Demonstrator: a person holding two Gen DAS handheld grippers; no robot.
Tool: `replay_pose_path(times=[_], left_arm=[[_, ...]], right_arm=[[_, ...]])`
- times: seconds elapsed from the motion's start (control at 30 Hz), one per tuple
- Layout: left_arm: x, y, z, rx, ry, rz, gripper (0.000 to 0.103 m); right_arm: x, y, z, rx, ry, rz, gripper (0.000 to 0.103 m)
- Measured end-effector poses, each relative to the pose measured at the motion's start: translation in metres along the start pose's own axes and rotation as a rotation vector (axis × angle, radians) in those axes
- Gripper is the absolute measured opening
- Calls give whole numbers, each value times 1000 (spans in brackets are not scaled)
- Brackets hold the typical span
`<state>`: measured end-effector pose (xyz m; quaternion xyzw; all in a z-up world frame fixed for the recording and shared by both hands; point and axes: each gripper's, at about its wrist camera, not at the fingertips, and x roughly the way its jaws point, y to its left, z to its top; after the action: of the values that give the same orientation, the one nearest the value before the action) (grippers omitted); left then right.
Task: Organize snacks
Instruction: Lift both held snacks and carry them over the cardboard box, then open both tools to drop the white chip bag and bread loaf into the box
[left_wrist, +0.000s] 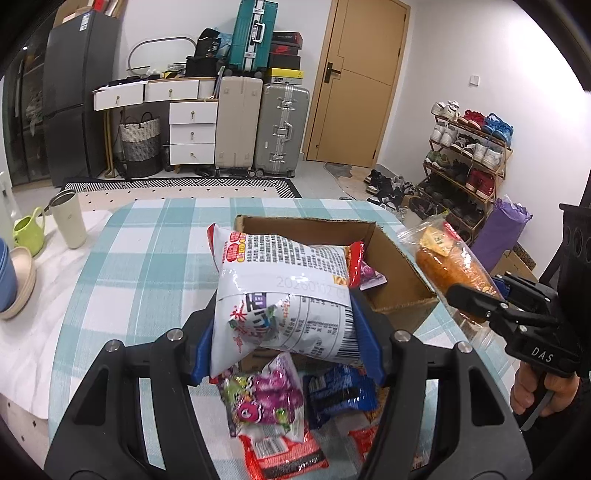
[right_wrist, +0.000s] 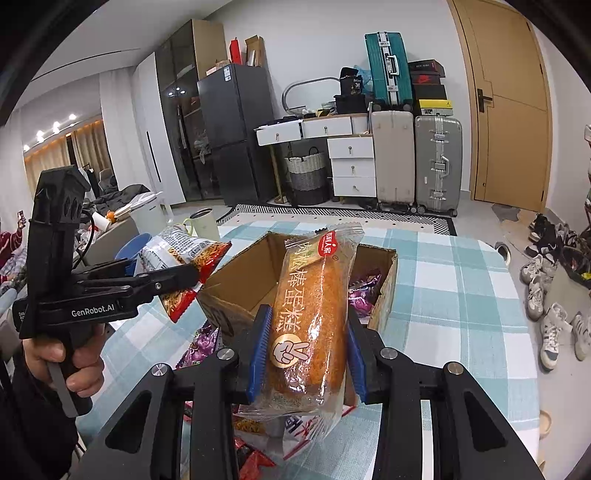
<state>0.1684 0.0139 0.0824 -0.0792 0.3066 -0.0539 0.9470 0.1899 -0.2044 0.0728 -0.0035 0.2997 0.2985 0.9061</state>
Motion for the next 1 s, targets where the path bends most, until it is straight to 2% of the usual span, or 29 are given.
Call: replay_pose_path(times=[0.43,1.0], left_arm=[[42,-5,16,-1,41,-15,60],[109,0,30,33,102,36,60]], right_arm=[[32,-6,13,47,51,22,37],[81,-17,34,37,80,10,37]])
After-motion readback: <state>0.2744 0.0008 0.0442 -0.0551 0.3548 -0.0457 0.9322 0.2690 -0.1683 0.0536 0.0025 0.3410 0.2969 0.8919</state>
